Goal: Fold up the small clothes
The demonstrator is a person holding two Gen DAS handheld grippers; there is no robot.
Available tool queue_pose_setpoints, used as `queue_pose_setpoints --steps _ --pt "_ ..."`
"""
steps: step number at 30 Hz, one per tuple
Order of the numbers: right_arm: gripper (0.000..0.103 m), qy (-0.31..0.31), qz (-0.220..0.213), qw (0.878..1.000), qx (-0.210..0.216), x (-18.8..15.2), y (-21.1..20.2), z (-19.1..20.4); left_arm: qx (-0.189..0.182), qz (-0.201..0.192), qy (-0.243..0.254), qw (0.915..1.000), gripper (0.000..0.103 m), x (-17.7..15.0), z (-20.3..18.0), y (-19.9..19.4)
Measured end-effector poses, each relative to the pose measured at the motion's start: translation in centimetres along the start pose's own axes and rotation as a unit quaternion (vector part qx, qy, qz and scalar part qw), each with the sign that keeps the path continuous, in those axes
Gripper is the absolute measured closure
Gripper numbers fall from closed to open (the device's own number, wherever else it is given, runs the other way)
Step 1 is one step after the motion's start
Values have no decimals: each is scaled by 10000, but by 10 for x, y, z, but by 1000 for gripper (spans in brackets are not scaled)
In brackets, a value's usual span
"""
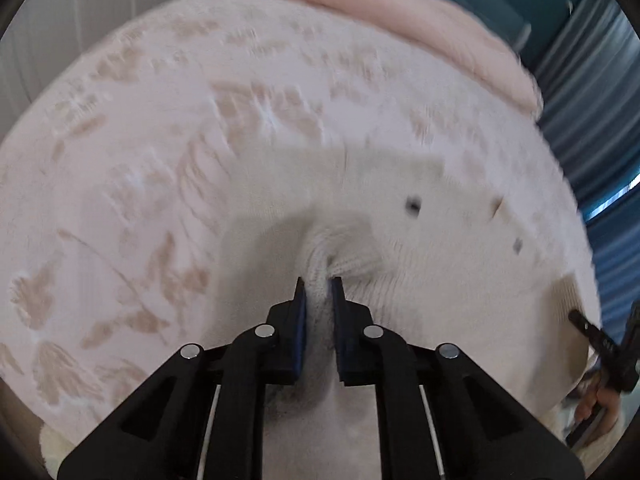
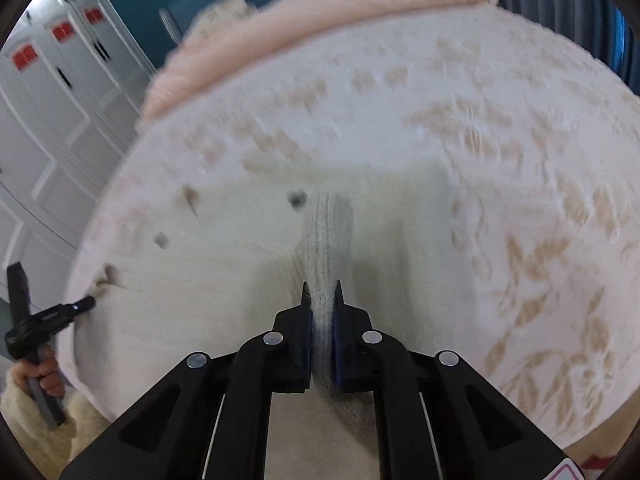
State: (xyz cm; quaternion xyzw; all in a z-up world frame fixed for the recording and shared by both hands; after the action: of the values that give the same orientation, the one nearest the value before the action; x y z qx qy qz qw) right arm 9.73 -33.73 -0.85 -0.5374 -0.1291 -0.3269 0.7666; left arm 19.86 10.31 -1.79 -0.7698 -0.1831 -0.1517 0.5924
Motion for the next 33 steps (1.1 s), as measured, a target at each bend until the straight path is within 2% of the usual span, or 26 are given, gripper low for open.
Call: queue_pose_setpoints --steps 4,7,9,12,13,15,17,19,20,21,23,24,26,28,30,32,33 --pt "96 105 -814 9960 339 45 -45 5 -215 -557 -288 9978 93 47 -4 -39" --pt "96 254 -1101 9935 131 72 -39 -13 -98 -683 -407 9968 93 79 -9 -30" --pt "96 631 -812 9947 -24 78 -1 -42 -33 -506 -432 9978 93 93 -10 -3" --pt "96 1217 75 9924 -168 61 75 -83 475 -54 -302 9984 92 92 -15 61" --pt "96 1350 352 9900 -185 53 95 -93 772 174 -284 9965 92 85 -15 89" --pt "96 1398 182 9899 -122 47 101 -97 965 263 -256 9947 87 72 -12 110" --pt "89 1636 144 9864 -65 50 90 -97 1007 42 -194 9947 83 69 -13 101" --pt "82 1410 42 9893 -365 54 68 -86 1129 -15 23 9936 68 66 -17 83" --pt "82 1164 -85 9914 -600 56 56 -77 1264 -158 127 9918 65 63 -19 70" --pt "82 794 -259 9937 -749 56 41 -59 1399 -333 201 9894 58 60 -21 56" --pt "83 405 -238 9980 -412 54 36 -33 1364 -591 203 9887 55 51 -24 27" --pt "83 236 -99 9997 -63 50 41 -8 1249 -622 120 9901 55 47 -26 18" --pt "89 5 227 9985 493 37 60 34 878 -573 -84 9945 55 33 -35 10" --pt "91 -267 686 9915 1078 16 92 86 637 -310 -88 9975 55 15 -50 18" --pt "91 -576 1028 9855 1222 -2 120 120 690 11 24 9976 55 -5 -61 33" --pt "96 -826 1338 9818 1062 -17 148 136 943 118 191 9953 55 -18 -62 48" --pt "98 -895 1315 9828 938 -21 157 133 1044 124 241 9942 54 -21 -61 51"
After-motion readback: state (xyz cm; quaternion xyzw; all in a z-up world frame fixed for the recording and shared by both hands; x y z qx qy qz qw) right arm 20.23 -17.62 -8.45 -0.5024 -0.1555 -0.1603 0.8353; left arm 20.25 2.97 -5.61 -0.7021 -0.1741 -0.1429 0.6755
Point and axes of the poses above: each gripper's, at about its wrist camera, not at the fingertips, and y roughly the way its jaws point, z to its left, x to its top, the point moved 1 cm from there along y, roughly the way its jaws point, and after that the axes turned 5 degrees about x, right-handed, at the moved point
